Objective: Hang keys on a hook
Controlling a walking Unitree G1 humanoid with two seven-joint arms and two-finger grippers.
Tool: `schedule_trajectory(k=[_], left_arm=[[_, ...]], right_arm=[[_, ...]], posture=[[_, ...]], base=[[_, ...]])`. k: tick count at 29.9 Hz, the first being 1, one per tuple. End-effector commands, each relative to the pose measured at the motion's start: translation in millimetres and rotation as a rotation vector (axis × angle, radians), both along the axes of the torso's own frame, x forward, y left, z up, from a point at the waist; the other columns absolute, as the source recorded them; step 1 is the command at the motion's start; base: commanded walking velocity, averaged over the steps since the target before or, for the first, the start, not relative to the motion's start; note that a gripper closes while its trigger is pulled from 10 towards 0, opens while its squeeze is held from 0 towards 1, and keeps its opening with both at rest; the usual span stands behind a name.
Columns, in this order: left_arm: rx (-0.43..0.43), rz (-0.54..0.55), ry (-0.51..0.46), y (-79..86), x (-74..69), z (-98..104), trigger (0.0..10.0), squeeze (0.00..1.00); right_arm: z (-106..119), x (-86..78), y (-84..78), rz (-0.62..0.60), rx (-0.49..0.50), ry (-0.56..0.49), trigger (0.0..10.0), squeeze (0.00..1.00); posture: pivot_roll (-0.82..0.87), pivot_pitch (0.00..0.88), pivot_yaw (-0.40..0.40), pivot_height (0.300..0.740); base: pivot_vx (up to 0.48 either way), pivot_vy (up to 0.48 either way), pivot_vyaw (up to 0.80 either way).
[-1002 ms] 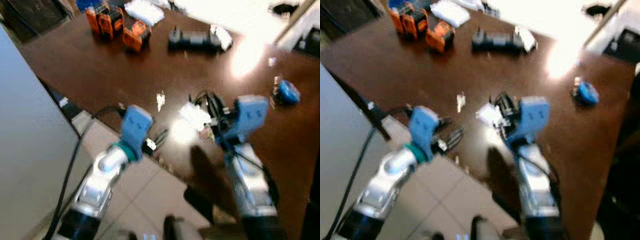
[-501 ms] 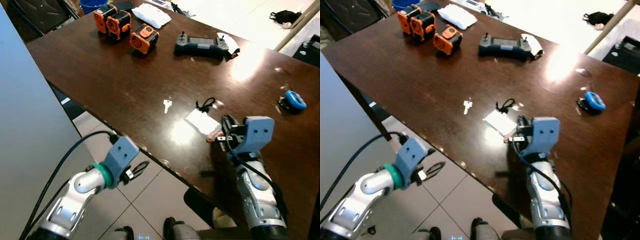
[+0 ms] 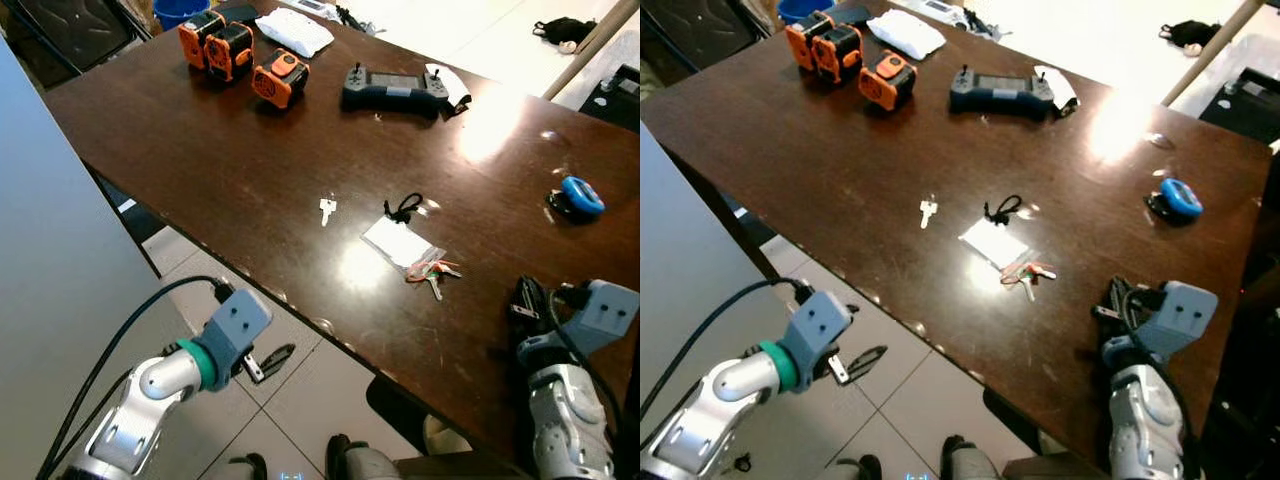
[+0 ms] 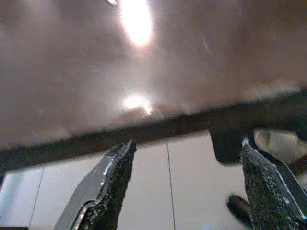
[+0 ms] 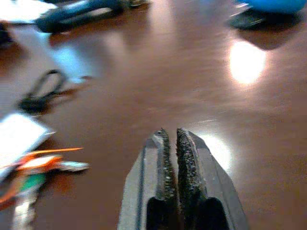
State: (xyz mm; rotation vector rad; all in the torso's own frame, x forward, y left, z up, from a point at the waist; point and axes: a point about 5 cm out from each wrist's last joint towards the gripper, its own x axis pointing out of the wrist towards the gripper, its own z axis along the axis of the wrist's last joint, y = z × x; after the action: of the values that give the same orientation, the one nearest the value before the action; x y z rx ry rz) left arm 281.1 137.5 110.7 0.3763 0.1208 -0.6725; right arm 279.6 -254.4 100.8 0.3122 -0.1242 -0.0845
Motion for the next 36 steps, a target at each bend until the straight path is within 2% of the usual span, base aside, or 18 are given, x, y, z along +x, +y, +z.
schedule_trajectory(k=[1, 4, 5, 13, 15, 16, 17, 18, 19, 25, 29, 34, 36], left_arm=[[-0.019, 0.025, -0.014, 1.6, 1.3, 4, 10.0, 0.00], [-0.053, 0.047, -0.025, 3.1, 5.8, 12, 10.0, 0.00], [-0.057, 0.043, -0.029, 3.0, 6.4, 15, 10.0, 0.00], [-0.025, 0.038, -0.052, 2.2, 6.4, 16, 10.0, 0.00], [-0.030, 0.033, -0.050, -0.1, 4.8, 15, 10.0, 0.00], [-0.030, 0.033, -0.050, -0.1, 4.8, 15, 10.0, 0.00], [-0.033, 0.030, -0.048, -1.3, 4.1, 15, 10.0, 0.00], [-0.033, 0.030, -0.048, -1.3, 4.1, 15, 10.0, 0.00], [-0.035, 0.028, -0.047, -2.1, 3.8, 15, 10.0, 0.00], [-0.043, 0.023, -0.042, -4.8, 4.0, 16, 10.0, 0.00], [-0.048, 0.022, -0.043, -6.4, 4.5, 17, 10.0, 0.00], [-0.049, 0.023, -0.044, -6.6, 4.7, 16, 10.0, 0.00], [-0.050, 0.028, -0.045, -6.9, 4.7, 17, 10.0, 0.00]], right_arm=[[-15, -4.1, 12.8, 0.087, 0.043, 0.056, 10.0, 0.96], [-13, -1.5, 20.5, 0.140, 0.060, 0.039, 10.0, 0.95], [-11, -0.9, 22.3, 0.153, 0.059, 0.033, 10.0, 1.00], [-3, 2.7, 33.1, 0.240, 0.107, 0.002, 10.0, 1.00], [-12, 1.7, 31.7, 0.234, 0.114, 0.069, 10.0, 1.00], [-12, 1.7, 31.7, 0.234, 0.114, 0.069, 10.0, 1.00], [-18, 0.9, 29.5, 0.219, 0.119, 0.105, 10.0, 0.92], [-18, 0.9, 29.5, 0.219, 0.119, 0.105, 10.0, 0.92], [-21, 0.4, 27.5, 0.209, 0.125, 0.131, 10.0, 0.00], [-21, 8.1, 23.7, 0.208, 0.059, 0.243, 10.0, 0.00], [-13, 20.5, 30.0, 0.253, 0.017, 0.311, 10.0, 0.00], [-7, 26.5, 33.3, 0.267, -0.015, 0.324, 10.0, 0.00], [-3, 31.2, 37.7, 0.310, -0.137, 0.336, 10.0, 0.00]], posture=[[-0.16, 0.172, 0.070, 0.740], [-0.15, 0.173, 0.070, 0.740], [-0.15, 0.173, 0.069, 0.740], [-0.15, 0.175, 0.070, 0.740], [-0.15, 0.176, 0.070, 0.740], [-0.15, 0.176, 0.070, 0.740], [-0.15, 0.178, 0.070, 0.740], [-0.15, 0.178, 0.070, 0.740], [-0.15, 0.178, 0.070, 0.740], [-0.15, 0.183, 0.075, 0.740], [-0.15, 0.184, 0.074, 0.740], [-0.15, 0.184, 0.073, 0.740], [-0.15, 0.181, 0.068, 0.740]], base=[[0.000, 0.000, 0.00], [0.000, 0.000, 0.00], [0.000, 0.000, 0.00], [0.000, 0.000, 0.00], [0.000, 0.000, 0.00], [0.000, 0.000, 0.00], [0.000, 0.000, 0.00], [0.000, 0.000, 0.00], [0.000, 0.000, 0.00], [0.000, 0.000, 0.00], [0.000, 0.000, 0.00], [0.000, 0.000, 0.00], [0.000, 0.000, 0.00]])
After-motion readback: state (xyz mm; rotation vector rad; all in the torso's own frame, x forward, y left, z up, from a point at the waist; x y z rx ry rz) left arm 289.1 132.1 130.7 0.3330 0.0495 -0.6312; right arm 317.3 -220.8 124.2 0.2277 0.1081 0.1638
